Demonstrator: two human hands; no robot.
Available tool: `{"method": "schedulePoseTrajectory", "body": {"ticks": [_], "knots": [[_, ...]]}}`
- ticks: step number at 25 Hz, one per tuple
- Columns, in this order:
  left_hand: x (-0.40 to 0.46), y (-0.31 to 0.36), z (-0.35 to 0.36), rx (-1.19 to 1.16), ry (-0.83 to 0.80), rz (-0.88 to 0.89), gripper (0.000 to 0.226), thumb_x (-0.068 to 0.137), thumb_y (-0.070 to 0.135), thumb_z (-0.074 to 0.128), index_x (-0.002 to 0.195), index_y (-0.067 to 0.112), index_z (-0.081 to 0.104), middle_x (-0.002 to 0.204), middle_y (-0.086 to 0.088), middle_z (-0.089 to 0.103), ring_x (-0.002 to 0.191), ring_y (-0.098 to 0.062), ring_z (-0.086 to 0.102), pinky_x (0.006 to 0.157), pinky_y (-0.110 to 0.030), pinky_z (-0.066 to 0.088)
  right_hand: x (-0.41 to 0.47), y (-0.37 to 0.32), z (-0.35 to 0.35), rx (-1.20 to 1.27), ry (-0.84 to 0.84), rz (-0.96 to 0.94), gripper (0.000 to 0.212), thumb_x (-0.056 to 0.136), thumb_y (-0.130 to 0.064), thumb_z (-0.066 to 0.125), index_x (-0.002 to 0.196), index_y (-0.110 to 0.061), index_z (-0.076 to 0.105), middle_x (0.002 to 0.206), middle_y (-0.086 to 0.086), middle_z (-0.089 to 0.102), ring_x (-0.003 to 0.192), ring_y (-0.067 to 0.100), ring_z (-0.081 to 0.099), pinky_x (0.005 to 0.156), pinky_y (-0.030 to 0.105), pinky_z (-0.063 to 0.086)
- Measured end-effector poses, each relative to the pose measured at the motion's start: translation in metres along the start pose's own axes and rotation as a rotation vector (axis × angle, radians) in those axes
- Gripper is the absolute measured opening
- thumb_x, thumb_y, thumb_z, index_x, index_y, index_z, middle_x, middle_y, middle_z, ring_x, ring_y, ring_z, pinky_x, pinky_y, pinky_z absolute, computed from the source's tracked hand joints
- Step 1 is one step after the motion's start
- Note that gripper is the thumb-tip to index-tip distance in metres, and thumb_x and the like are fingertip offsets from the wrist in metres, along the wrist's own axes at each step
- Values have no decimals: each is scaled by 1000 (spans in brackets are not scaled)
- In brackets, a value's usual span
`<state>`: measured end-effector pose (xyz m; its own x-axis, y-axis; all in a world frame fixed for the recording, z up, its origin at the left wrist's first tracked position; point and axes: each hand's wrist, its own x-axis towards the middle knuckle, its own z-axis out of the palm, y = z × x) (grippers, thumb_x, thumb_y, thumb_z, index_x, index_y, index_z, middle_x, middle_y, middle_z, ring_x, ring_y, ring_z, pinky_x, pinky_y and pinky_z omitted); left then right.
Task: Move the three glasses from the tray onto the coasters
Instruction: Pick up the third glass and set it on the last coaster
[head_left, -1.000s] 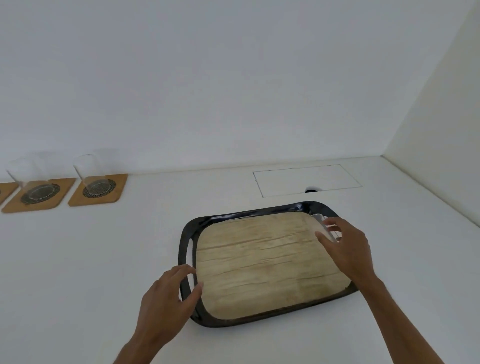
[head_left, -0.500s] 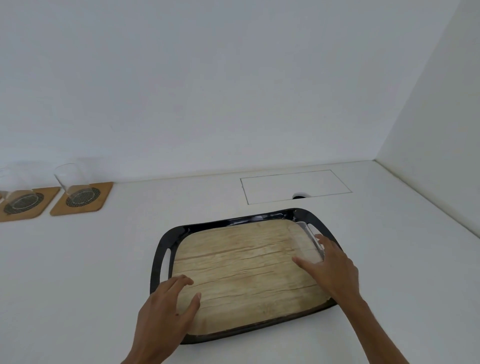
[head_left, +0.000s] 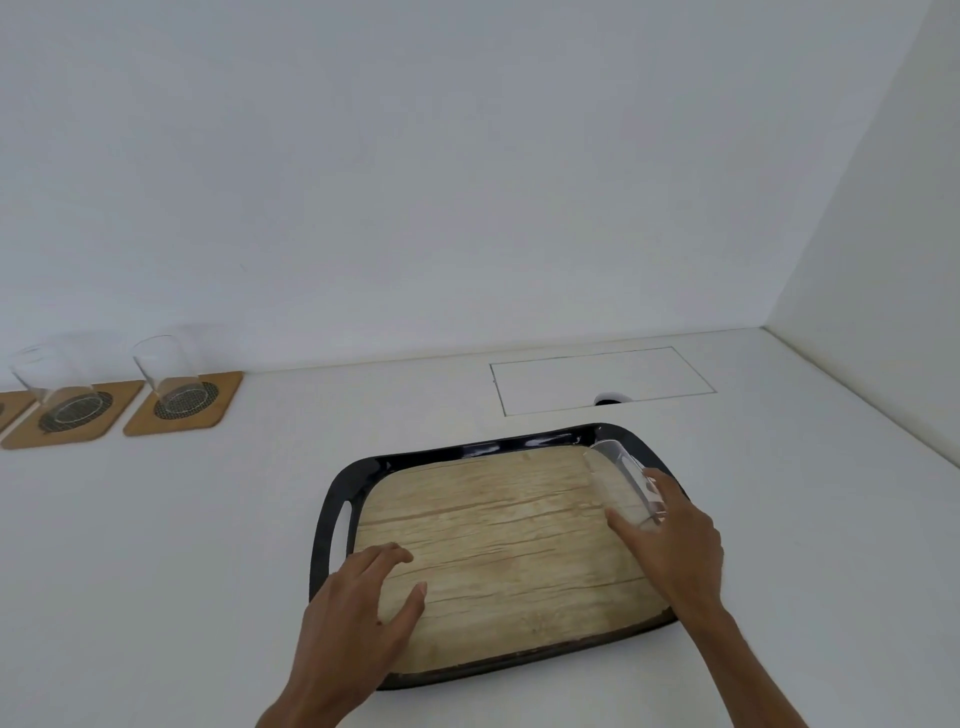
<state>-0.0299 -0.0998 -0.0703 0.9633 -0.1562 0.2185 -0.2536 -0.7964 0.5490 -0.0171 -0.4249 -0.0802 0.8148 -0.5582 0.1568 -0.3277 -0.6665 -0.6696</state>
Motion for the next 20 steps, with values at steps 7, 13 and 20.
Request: {"method": "schedulePoseTrajectory", "body": {"ticks": [7,13,20], "knots": [[33,40,10,8,-42,274,52,83,52,49,127,25,55,132,7,60,123,-10,52,102,-34,43,-14,-40,-18,174,-14,-113,63,64,-41,86,119,-29,57,98,-9,66,84,15,63,74,28,45],[67,79,18,152,-117,538,91,79,51,62,151,31,10,163,3,11,149,-14,2,120,-38,6,-34,-73,-32,251,-242,-213,48,61,-47,84,98,-38,55,91,-17,71,75,6,72,67,19,55],[68,80,12,84,27,653,62,66,35,68,123,18,51,121,2,64,117,-17,56,103,-30,42,-58,-97,-45,307,-292,-275,54,53,-68,70,97,-42,53,87,-16,74,77,3,72,72,22,58]]}}
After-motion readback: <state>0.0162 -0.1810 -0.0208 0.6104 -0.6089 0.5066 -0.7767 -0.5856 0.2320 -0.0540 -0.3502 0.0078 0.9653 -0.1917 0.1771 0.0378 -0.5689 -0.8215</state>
